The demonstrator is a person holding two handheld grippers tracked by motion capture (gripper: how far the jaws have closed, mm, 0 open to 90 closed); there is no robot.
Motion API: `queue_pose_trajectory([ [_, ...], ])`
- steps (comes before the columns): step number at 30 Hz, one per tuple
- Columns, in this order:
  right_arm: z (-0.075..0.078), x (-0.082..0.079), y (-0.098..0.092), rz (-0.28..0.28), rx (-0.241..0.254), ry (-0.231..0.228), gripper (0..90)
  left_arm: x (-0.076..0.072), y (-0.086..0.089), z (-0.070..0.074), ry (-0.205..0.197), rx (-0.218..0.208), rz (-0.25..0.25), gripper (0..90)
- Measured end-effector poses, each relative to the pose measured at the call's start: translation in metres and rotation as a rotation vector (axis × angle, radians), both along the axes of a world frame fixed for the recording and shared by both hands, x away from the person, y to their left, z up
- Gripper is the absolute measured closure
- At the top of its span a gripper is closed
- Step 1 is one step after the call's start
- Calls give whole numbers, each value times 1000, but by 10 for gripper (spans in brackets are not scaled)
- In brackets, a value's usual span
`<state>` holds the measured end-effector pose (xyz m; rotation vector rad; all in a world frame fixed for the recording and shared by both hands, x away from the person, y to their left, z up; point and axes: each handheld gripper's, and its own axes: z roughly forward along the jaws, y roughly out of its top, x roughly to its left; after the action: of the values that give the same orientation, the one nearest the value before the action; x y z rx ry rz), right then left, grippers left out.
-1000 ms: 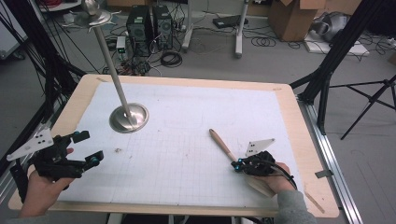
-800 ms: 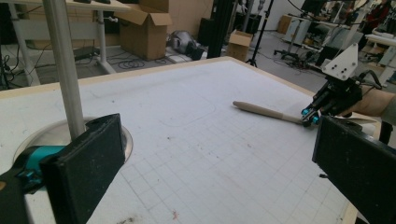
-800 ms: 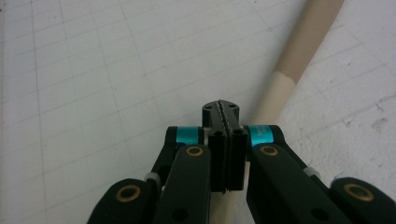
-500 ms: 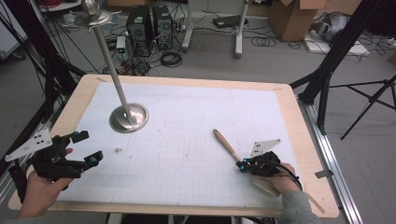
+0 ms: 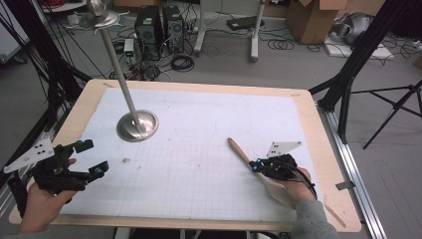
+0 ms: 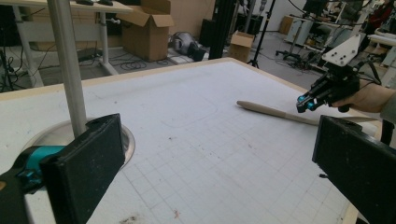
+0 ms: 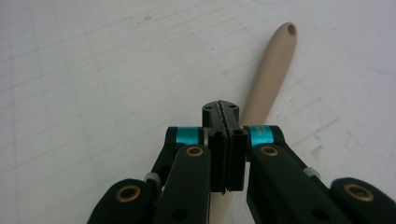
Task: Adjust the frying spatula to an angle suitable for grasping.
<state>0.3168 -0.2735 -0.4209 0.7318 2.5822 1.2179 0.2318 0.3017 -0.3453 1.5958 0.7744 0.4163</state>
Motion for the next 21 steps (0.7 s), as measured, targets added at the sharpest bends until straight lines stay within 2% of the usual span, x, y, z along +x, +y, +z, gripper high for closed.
queue_pose_trajectory([
  [1, -1, 5, 3, -24, -11, 0, 900, -1, 0, 0, 0, 1, 0, 27],
  [6, -5, 15, 4, -69, -16, 15, 900, -3, 2, -1, 3, 4, 5, 27],
  [9, -10, 22, 4, -108, -58, 33, 900, -4, 4, -1, 4, 0, 10, 27],
  [10, -10, 22, 4, -108, -58, 33, 900, -4, 4, -2, 6, 2, 11, 27],
  [11, -14, 25, 3, -129, -84, 51, 900, -5, 5, -2, 8, 3, 13, 27],
  [14, -17, 27, 6, -116, -94, 64, 900, -6, 5, -2, 8, 7, 14, 27],
  [18, -18, 28, 9, -101, -83, 62, 900, -6, 6, -3, 8, 6, 18, 27],
  [21, -18, 27, 12, -91, -92, 61, 900, -6, 6, -3, 10, 5, 18, 27],
])
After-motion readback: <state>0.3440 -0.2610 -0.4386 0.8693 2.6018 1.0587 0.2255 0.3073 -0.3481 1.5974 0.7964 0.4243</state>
